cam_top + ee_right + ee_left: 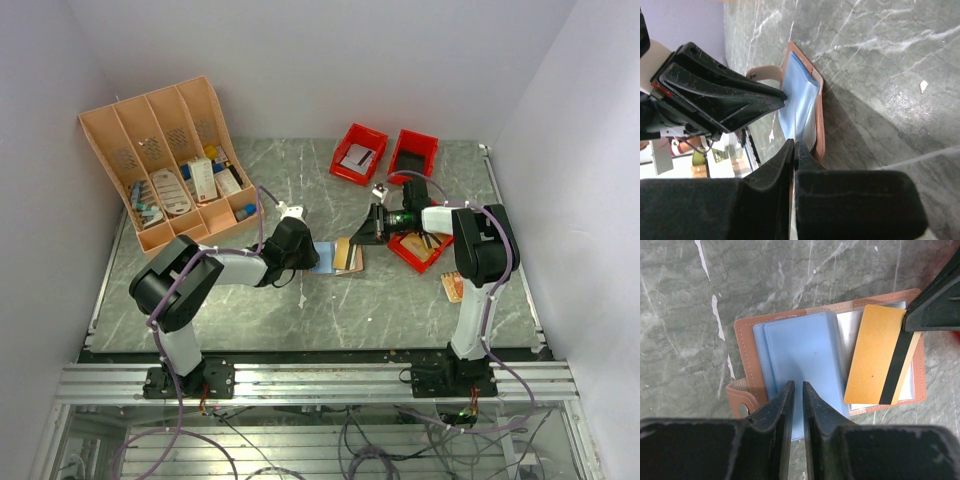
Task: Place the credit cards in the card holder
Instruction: Insert the credit card into the card holder.
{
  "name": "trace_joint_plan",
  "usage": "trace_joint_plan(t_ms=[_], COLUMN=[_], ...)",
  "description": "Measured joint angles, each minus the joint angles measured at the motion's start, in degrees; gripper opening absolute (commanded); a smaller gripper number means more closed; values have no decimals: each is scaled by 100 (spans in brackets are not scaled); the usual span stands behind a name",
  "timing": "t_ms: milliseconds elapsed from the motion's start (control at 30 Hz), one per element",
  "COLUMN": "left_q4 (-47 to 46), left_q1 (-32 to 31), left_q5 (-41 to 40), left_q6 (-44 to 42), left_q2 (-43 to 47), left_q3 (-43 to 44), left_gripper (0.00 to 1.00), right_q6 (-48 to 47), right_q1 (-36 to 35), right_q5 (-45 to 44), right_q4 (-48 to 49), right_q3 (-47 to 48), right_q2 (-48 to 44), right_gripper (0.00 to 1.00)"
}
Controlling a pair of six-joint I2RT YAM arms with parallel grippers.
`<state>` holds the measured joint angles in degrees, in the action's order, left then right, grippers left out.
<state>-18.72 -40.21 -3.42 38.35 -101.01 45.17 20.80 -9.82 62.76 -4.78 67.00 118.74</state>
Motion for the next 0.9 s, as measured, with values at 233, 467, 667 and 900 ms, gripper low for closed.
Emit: trace_joint_plan(t_ms=[233, 467, 667, 900], left_q4=[2, 33, 61, 76], left_q1=[0, 0, 0, 0], left_q5=[0, 0, 0, 2], left_q6=[0, 0, 0, -2], left_q2=[4, 20, 37, 42], left_q3=[0, 0, 0, 0], left_gripper=[25, 25, 25, 25], right_q6=[332, 376, 358, 208], right_q1=[-15, -98, -197, -306], right_q5=[-369, -669, -721, -728], right_q4=[210, 197, 175, 61], right_q3=[-98, -98, -98, -39], right_q2=[-74, -85, -85, -85], right_gripper=[0, 0, 0, 0])
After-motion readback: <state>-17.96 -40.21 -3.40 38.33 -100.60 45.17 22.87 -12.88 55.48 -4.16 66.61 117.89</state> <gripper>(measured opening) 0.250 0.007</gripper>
